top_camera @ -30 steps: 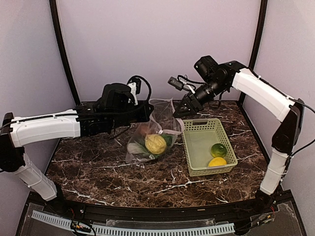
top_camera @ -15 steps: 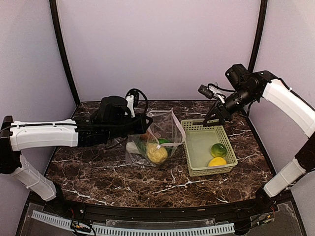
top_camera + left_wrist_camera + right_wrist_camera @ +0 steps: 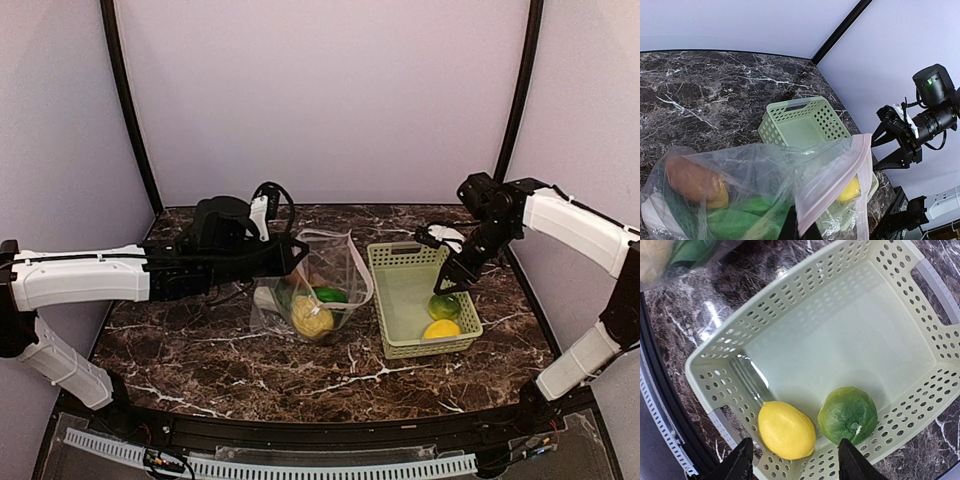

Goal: Place the food in the zip-top bag and seal the zipper
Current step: Adjust the fake fruit in the bin.

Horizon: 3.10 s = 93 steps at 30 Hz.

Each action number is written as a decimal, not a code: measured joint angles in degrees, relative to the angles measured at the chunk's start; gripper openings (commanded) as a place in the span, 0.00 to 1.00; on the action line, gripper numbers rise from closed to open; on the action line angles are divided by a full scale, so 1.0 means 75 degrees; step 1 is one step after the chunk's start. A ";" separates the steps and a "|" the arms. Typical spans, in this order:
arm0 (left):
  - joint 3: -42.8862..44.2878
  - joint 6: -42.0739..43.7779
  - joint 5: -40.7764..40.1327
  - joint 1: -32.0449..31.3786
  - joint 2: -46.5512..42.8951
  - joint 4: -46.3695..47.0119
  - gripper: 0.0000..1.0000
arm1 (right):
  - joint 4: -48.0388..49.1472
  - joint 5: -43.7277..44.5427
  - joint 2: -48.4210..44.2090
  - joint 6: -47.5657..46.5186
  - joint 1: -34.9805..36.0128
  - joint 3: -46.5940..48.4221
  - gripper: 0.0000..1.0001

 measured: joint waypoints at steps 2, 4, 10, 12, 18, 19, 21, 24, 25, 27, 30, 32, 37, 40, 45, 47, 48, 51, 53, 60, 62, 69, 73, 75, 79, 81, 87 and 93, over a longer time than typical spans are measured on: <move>0.0023 0.0064 0.0055 0.0000 0.0000 -0.0134 0.01 | 0.0175 0.0306 0.0026 -0.0032 0.0000 -0.0175 0.58; 0.0090 0.0125 0.0093 0.0000 0.0000 -0.0309 0.01 | 0.0356 0.0612 0.0073 -0.0038 -0.0003 -0.0306 0.59; 0.0111 0.0227 0.0052 0.0000 -0.0166 -0.0478 0.01 | 0.0676 0.1209 0.0455 -0.0067 -0.0003 -0.0399 0.66; 0.0172 0.0256 0.0050 0.0000 -0.0178 -0.0609 0.01 | 0.0781 0.1381 0.0589 -0.0082 -0.0003 -0.0475 0.67; 0.0370 0.0268 0.0052 0.0000 -0.0172 -0.0787 0.01 | 0.1029 0.1813 0.0901 -0.0090 -0.0006 -0.0618 0.69; 0.0370 0.0265 0.0055 0.0000 -0.0169 -0.0793 0.01 | 0.1093 0.1888 0.0973 -0.0087 -0.0015 -0.0624 0.70; 0.0370 0.0265 0.0073 0.0000 -0.0154 -0.0793 0.01 | 0.1212 0.1990 0.1125 -0.0073 -0.0020 -0.0653 0.71; 0.0370 0.0265 0.0085 0.0000 -0.0152 -0.0801 0.01 | 0.1329 0.2072 0.1323 -0.0058 -0.0032 -0.0691 0.77; 0.0370 0.0265 0.0085 0.0000 -0.0154 -0.0804 0.01 | 0.1355 0.2087 0.1384 -0.0058 -0.0032 -0.0699 0.77; 0.0370 0.0265 0.0079 0.0000 -0.0152 -0.0822 0.01 | 0.1396 0.2104 0.1501 -0.0035 -0.0035 -0.0699 0.78; 0.0370 0.0265 0.0070 0.0000 -0.0154 -0.0842 0.01 | 0.1431 0.2110 0.1667 -0.0032 -0.0035 -0.0699 0.78; 0.0370 0.0262 0.0070 0.0000 -0.0154 -0.0848 0.01 | 0.1443 0.2107 0.1743 -0.0035 -0.0035 -0.0699 0.78; 0.0370 0.0254 0.0067 0.0000 -0.0154 -0.0851 0.01 | 0.1451 0.2104 0.1792 -0.0035 -0.0032 -0.0699 0.78; 0.0370 0.0230 0.0067 0.0000 -0.0154 -0.0851 0.01 | 0.1454 0.2101 0.1830 -0.0032 -0.0032 -0.0699 0.78; 0.0370 0.0207 0.0073 0.0000 -0.0152 -0.0851 0.01 | 0.1524 0.2107 0.2011 0.0000 -0.0032 -0.0723 0.78; 0.0370 0.0207 0.0073 0.0000 -0.0152 -0.0851 0.01 | 0.1553 0.2159 0.2087 0.0009 -0.0032 -0.0758 0.78; 0.0370 0.0204 0.0076 0.0000 -0.0152 -0.0851 0.01 | 0.1565 0.2197 0.2124 0.0029 -0.0032 -0.0766 0.78; 0.0370 0.0198 0.0076 0.0000 -0.0152 -0.0851 0.01 | 0.1603 0.2294 0.2226 0.0111 -0.0032 -0.0778 0.77; 0.0370 0.0192 0.0076 0.0000 -0.0152 -0.0851 0.01 | 0.1623 0.2352 0.2259 0.0146 -0.0032 -0.0778 0.76; 0.0370 0.0178 0.0087 0.0000 -0.0108 -0.0848 0.01 | 0.1638 0.2428 0.2276 0.0242 -0.0035 -0.0778 0.62; 0.0370 0.0175 0.0093 0.0000 -0.0082 -0.0845 0.01 | 0.1632 0.2433 0.2282 0.0338 -0.0035 -0.0775 0.60; 0.0370 0.0096 0.0146 0.0000 0.0015 -0.0845 0.01 | 0.1361 0.2069 0.2358 0.0577 -0.0047 -0.0122 0.59; 0.0370 0.0058 0.0195 0.0000 0.0070 -0.0831 0.01 | 0.1338 0.1827 0.2483 0.0676 0.0017 0.0490 0.58; 0.0367 0.0038 0.0227 0.0000 0.0076 -0.0755 0.01 | 0.1384 0.1705 0.2736 0.0720 0.0067 0.0839 0.58; 0.0364 0.0006 0.0280 0.0000 0.0076 -0.0659 0.01 | 0.1478 0.1536 0.3561 0.0883 0.0204 0.1358 0.67; 0.0364 0.0006 0.0306 0.0000 0.0076 -0.0662 0.01 | 0.1515 0.1559 0.3794 0.0991 0.0224 0.1411 0.74; 0.0356 0.0012 0.0300 0.0000 0.0073 -0.0673 0.01 | 0.1603 0.1714 0.3471 0.1157 0.0245 0.1413 0.81; 0.0291 0.0012 0.0306 0.0000 0.0070 -0.0670 0.01 | 0.1673 0.1757 0.2769 0.1154 0.0245 0.1329 0.81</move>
